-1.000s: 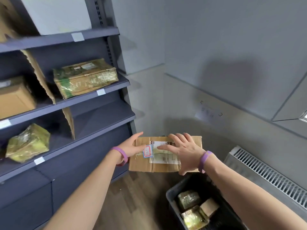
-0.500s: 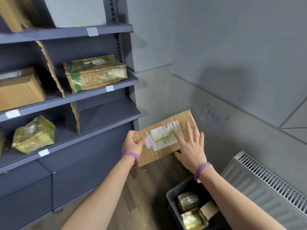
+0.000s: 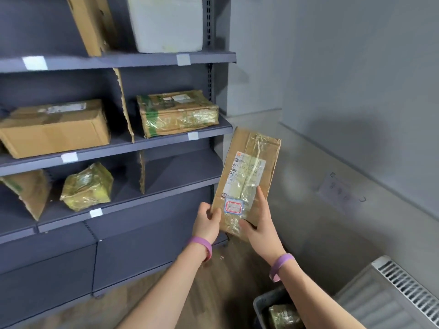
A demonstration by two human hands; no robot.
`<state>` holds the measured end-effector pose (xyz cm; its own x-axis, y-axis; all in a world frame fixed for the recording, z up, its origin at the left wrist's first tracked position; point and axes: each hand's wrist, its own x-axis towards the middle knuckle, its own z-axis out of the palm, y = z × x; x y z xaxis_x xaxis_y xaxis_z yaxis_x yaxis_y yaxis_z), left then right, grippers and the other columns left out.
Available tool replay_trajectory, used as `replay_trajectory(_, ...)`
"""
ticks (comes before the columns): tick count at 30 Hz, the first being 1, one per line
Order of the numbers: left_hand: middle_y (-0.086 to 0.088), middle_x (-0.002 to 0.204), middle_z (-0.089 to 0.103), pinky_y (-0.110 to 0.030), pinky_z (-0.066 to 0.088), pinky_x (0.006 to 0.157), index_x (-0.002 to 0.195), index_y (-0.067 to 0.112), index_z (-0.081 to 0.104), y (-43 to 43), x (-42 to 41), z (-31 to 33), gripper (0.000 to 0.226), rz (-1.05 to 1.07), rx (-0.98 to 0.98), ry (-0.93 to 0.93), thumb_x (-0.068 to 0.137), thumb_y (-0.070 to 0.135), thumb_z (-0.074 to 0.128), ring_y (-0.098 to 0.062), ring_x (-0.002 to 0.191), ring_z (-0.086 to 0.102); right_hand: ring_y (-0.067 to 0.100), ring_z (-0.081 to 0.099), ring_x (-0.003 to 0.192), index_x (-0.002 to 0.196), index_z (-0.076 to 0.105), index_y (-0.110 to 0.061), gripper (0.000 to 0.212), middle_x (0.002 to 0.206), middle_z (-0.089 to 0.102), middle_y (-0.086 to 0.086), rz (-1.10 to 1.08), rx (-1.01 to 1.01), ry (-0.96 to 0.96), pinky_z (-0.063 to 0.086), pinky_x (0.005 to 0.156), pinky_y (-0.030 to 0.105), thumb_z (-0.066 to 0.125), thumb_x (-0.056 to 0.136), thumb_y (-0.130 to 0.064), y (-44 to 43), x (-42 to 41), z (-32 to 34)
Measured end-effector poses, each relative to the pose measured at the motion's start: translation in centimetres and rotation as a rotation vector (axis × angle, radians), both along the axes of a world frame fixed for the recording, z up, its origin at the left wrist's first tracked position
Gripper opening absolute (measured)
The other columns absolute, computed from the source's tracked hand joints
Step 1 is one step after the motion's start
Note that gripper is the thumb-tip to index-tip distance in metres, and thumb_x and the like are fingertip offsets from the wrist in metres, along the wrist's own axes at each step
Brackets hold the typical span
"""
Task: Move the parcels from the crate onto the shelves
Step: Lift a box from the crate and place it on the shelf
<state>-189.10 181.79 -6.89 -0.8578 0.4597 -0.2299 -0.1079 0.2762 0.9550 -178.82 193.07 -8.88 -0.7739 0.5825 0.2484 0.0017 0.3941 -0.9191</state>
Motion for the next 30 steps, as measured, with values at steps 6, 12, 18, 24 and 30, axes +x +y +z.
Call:
replay_trajectory(6,0.013,0.102,0.062,-0.027,0.046,0.07,0.114,0.036,0.035,-4.4,-4.7,0.0,0.035,0.047,-0.002,0.197,0.092,0.014,0.052,-0.01,0.085,0.062,-0.018,0.031,0.131,0.135,0.029,-0.062,0.07,0.148,0.03,-0.033,0.055,0.096,-0.016,0.034,0.11,0.015,0.051,0.097,-0.008,-3.4,-6.1,1.0)
replay_trajectory(12,0.03,0.111,0.056,-0.016,0.043,0.079,0.136,0.045,0.028,-8.8,-8.2,-0.2,0.056,0.101,0.048,0.185,0.095,0.012,0.048,0.009,0.093,0.057,-0.015,0.035,0.131,0.14,0.032,-0.049,0.061,0.148,0.036,-0.025,0.199,0.055,-0.046,0.034,0.104,0.008,0.057,0.096,-0.016,-6.5,-11.0,1.2)
replay_trajectory(18,0.014,0.13,0.053,-0.024,0.042,0.094,0.144,0.034,0.027,-11.8,-10.2,-0.9,0.061,0.172,0.041,0.142,0.095,0.004,0.045,-0.003,0.108,0.055,-0.015,0.026,0.134,0.145,0.024,-0.047,0.103,0.149,0.013,-0.032,0.487,0.02,-0.132,0.041,0.091,0.003,0.084,0.066,-0.02,-8.3,-13.9,-0.9)
replay_trajectory(24,0.019,0.12,0.057,-0.019,0.046,0.086,0.143,0.033,0.029,-14.2,-11.0,-1.8,0.059,0.349,0.035,0.097,0.094,0.009,0.051,0.003,0.101,0.058,-0.022,0.022,0.132,0.145,0.016,-0.046,0.103,0.155,0.011,-0.027,0.555,0.103,-0.169,0.038,0.097,0.006,0.078,0.074,-0.004,-9.6,-18.2,-2.0)
replay_trajectory(30,0.012,0.119,0.063,-0.039,0.046,0.101,0.141,0.029,0.037,-19.1,-11.6,-2.8,0.066,0.495,0.026,0.046,0.086,0.001,0.06,-0.008,0.11,0.061,-0.03,0.022,0.125,0.153,0.016,-0.029,0.102,0.154,0.013,-0.023,0.73,0.09,-0.196,0.031,0.097,0.0,0.077,0.076,-0.005,-13.9,-21.9,-3.7)
